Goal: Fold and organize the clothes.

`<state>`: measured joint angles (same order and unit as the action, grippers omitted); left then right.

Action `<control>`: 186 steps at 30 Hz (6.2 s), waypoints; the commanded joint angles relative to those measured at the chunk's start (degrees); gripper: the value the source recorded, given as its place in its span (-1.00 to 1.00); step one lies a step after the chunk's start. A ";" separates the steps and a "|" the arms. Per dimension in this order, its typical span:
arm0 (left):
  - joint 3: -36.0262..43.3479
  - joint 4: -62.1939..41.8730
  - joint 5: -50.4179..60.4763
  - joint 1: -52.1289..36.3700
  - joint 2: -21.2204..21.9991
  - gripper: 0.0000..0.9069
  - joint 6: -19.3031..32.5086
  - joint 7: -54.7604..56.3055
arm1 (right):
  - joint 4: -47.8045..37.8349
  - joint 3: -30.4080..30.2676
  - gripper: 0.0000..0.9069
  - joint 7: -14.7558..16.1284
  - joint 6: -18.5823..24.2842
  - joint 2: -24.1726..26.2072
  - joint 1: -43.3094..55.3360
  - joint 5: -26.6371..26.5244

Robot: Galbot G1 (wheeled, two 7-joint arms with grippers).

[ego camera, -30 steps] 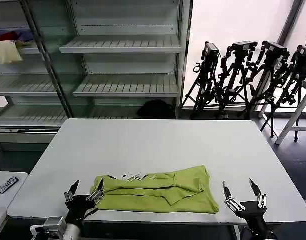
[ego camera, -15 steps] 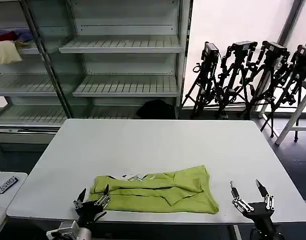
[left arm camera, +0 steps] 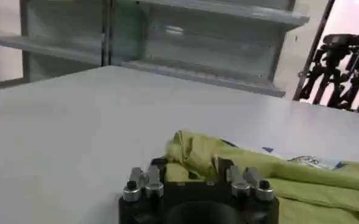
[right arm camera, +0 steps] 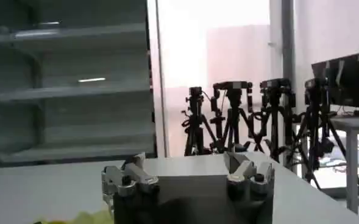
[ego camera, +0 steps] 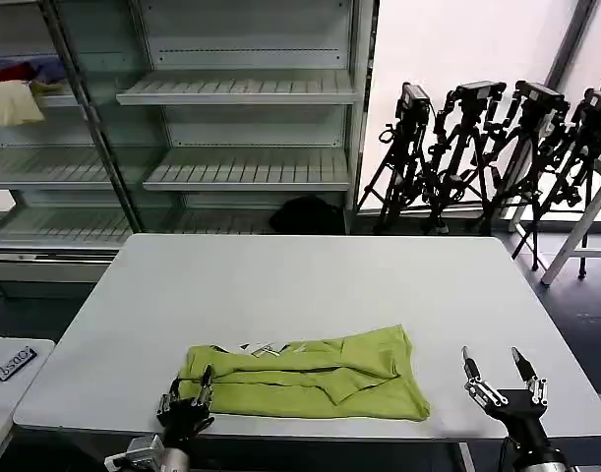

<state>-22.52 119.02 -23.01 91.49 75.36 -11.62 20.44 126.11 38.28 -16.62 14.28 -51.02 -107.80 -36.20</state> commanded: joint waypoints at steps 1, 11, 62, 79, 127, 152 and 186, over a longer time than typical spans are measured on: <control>0.52 0.36 0.06 -0.18 0.13 -1.00 0.36 -0.07 | 0.02 0.32 1.00 -0.24 -0.31 -0.08 0.56 -2.27; -3.76 4.17 -2.29 -1.12 -2.34 -1.00 0.62 0.12 | -0.39 0.76 1.00 0.27 -1.46 0.43 1.60 -2.35; 22.94 0.42 0.27 -14.66 -8.09 -0.98 0.67 -6.93 | 0.48 -0.34 1.00 -0.26 -4.09 -0.85 3.12 -1.04; 22.57 4.75 5.92 -14.64 -8.27 1.00 -0.73 -6.98 | 0.66 -0.98 1.00 -0.17 -4.05 -0.98 3.39 -0.34; 0.49 1.72 -16.04 -8.92 -9.91 1.00 -11.86 -2.15 | 0.15 -2.10 1.00 -0.41 -3.62 -0.80 3.69 1.24; 2.05 -0.76 -13.41 -7.27 -9.69 -1.00 -7.78 -6.15 | 0.66 -1.96 1.00 -0.44 -3.71 -0.67 3.67 1.25; -10.67 -5.72 -13.81 -8.65 -18.71 -1.00 -5.14 -7.51 | 0.52 -2.13 1.00 -0.64 -3.88 -0.40 4.91 1.08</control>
<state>-25.77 117.51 -36.02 83.27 60.73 -17.56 14.05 126.72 35.94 -17.18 10.31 -51.49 -102.95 -35.03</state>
